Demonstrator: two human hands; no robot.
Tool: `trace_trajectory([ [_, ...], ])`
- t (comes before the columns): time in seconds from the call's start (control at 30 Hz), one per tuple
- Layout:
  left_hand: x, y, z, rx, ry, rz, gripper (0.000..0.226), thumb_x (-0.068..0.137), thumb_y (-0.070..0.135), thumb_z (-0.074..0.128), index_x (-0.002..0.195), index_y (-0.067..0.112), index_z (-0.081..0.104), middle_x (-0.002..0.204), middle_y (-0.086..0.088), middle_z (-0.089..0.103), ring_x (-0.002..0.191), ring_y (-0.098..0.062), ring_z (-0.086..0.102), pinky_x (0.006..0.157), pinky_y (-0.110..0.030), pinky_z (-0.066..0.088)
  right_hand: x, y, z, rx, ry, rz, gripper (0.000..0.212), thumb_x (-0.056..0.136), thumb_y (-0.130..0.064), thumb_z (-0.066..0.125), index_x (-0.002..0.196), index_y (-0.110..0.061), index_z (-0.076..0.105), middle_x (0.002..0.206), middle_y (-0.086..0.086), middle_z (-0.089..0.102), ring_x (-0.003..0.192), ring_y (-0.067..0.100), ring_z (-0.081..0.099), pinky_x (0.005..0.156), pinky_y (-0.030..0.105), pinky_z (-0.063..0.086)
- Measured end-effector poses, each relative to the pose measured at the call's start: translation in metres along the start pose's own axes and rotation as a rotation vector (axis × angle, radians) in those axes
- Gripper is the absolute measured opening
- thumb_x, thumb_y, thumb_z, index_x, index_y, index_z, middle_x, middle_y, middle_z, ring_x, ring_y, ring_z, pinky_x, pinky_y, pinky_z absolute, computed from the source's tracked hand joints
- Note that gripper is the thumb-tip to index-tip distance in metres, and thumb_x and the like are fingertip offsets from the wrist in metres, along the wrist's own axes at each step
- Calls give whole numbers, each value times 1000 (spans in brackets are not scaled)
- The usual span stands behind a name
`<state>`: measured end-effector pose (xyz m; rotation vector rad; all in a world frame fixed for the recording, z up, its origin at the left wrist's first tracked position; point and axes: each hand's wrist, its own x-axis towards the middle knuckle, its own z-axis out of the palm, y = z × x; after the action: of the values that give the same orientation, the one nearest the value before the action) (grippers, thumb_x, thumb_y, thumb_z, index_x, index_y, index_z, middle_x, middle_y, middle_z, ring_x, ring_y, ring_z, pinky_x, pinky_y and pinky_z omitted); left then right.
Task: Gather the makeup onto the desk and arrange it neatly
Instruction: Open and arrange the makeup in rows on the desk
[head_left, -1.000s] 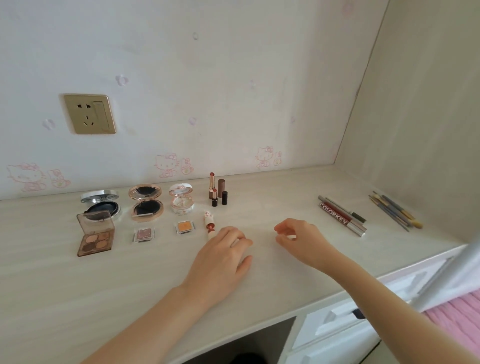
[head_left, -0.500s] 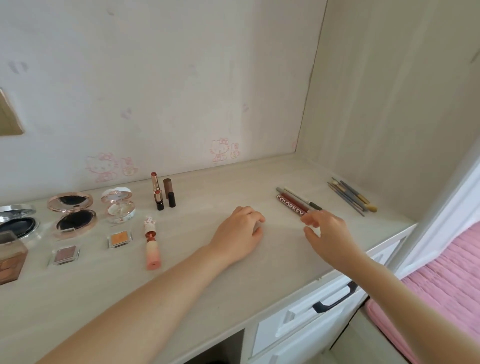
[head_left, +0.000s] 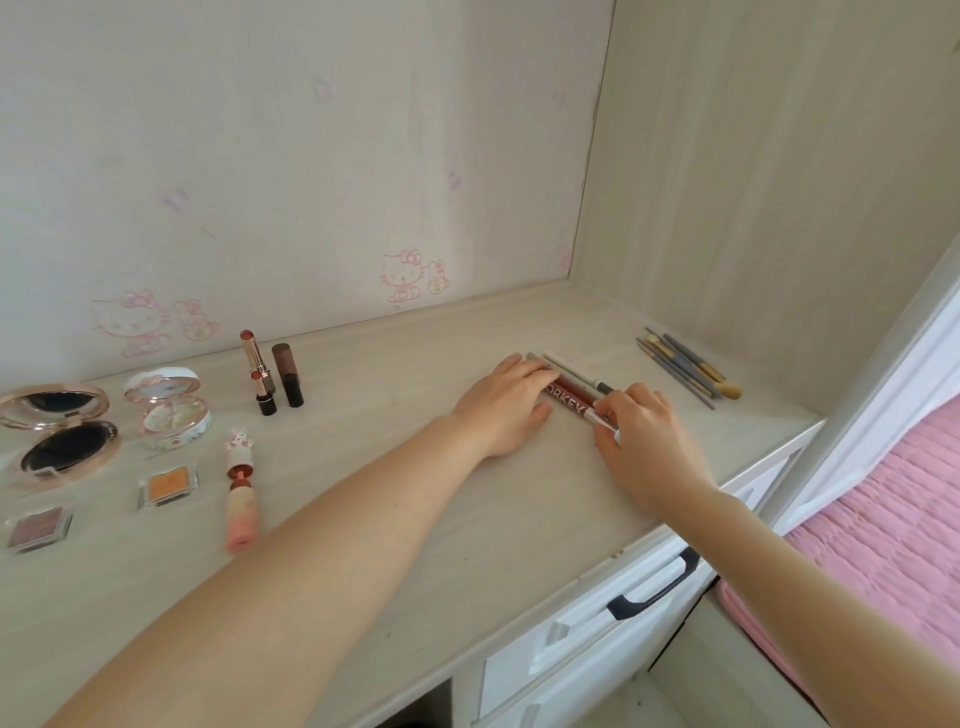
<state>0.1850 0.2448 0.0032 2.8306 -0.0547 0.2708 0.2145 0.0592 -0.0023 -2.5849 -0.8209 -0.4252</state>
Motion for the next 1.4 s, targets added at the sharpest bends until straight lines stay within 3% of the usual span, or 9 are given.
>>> trace_trajectory([
  [0.2,-5,-6,4,-30,71,34,41,95,29,49,134,16,48,142,-4,43,136,-21,32,110,-36,32,-1,-2,0,8,19,-30,18,93,-27,53,106,-16,58,101,0,54,93,18,47,65,26,38],
  [0.33,-9,-3,-1,-63,53,38,31,95,24,50,125,16,48,131,-5,46,127,-20,38,104,-36,36,-3,-7,0,24,-8,-10,27,95,-34,51,112,-14,57,104,0,55,92,15,46,68,24,38],
  [0.5,-15,-6,-5,-49,17,35,39,97,22,47,136,27,47,136,-1,40,130,-19,35,105,-36,36,-7,-9,0,34,-26,-11,24,95,-35,51,105,-15,60,102,-1,53,89,11,44,67,25,41],
  [0.77,-37,-6,-16,-54,25,16,18,94,21,53,111,16,57,118,-2,47,116,-21,42,97,-40,41,-14,-20,-5,193,-38,43,23,94,-34,55,100,-13,63,101,0,50,81,19,54,69,30,49],
  [0.93,-60,-4,-33,-174,35,-4,9,93,16,54,102,17,55,105,-2,55,104,-21,48,89,-32,40,-17,-36,-19,366,-43,69,12,93,-27,57,100,-18,62,97,-3,56,76,5,52,63,15,41],
  [1.07,-90,-1,-52,-267,34,-24,10,95,17,53,105,20,55,92,4,58,86,-17,54,74,-27,40,-23,-54,-32,517,-100,135,9,93,-25,57,98,-22,64,84,-3,66,79,13,63,64,22,50],
  [1.23,-133,-2,-72,-277,90,-31,8,95,22,54,102,26,53,93,7,62,85,-14,59,76,-31,49,-38,-83,-39,642,-146,107,10,92,-22,57,88,-21,66,73,-5,69,68,10,64,63,21,49],
  [1.4,-180,-4,-90,-202,216,-37,12,93,28,59,99,25,49,89,13,59,75,-3,53,69,-27,46,-52,-125,-44,725,-221,67,20,93,-25,55,78,-20,68,67,-3,71,61,9,60,69,37,51],
])
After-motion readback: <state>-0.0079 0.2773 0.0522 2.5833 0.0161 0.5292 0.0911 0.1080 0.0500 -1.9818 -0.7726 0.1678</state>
